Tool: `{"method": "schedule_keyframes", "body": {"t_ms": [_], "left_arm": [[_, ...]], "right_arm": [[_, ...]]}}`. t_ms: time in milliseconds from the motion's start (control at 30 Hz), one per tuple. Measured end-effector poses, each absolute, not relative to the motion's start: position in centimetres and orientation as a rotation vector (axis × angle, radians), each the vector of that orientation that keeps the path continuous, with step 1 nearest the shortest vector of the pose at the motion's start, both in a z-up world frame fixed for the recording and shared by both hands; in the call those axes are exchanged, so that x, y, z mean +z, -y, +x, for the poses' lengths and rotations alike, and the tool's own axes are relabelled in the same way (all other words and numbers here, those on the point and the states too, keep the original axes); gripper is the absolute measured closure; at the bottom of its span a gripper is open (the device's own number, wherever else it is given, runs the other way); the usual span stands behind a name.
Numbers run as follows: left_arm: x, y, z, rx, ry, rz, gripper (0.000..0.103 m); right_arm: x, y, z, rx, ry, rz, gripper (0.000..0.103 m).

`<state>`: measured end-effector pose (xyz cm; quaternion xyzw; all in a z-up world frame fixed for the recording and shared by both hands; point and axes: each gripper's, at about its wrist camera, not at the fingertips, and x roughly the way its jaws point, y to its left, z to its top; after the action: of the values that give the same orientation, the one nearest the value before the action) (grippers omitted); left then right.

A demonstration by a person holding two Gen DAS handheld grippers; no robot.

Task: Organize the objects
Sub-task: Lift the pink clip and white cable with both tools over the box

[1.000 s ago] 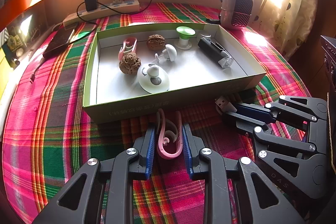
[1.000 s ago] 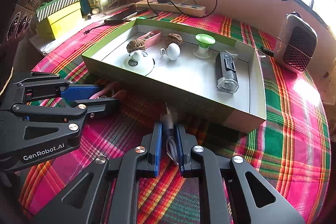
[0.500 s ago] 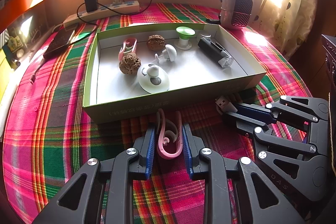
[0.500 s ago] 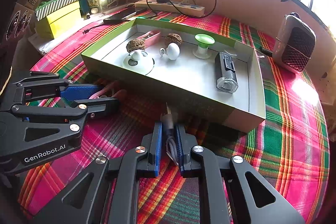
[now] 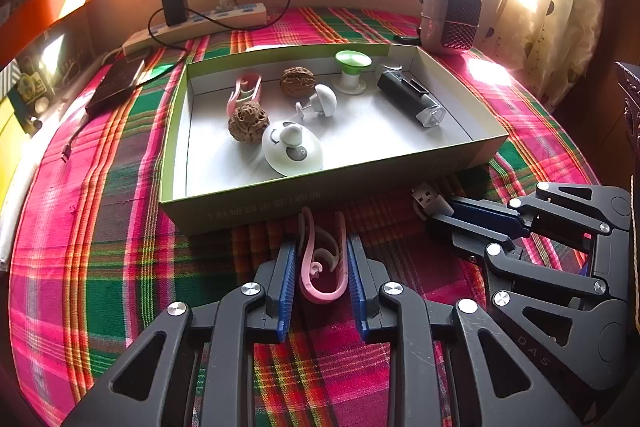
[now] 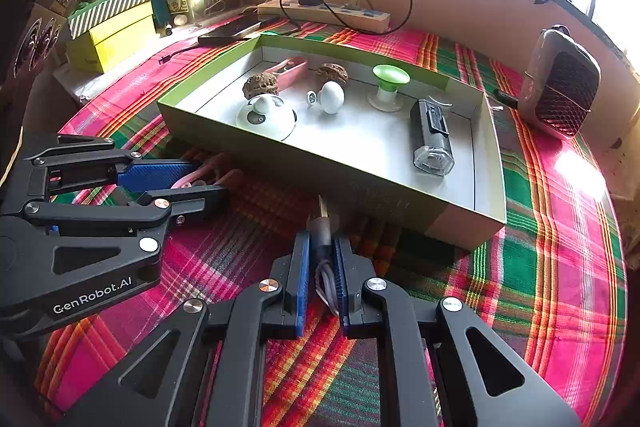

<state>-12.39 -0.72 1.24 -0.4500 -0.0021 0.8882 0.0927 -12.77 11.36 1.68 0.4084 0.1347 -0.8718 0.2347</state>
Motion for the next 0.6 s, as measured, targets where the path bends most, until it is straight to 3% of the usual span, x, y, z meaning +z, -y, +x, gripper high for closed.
{"method": "schedule_keyframes", "body": {"t_ms": [600], "left_arm": [[2.6, 0.7, -11.5, 2.661, -0.001, -1.288, 0.081]], "right_arm": [[2.9, -12.3, -11.9, -2.399, -0.276, 1.101, 0.091]]}}
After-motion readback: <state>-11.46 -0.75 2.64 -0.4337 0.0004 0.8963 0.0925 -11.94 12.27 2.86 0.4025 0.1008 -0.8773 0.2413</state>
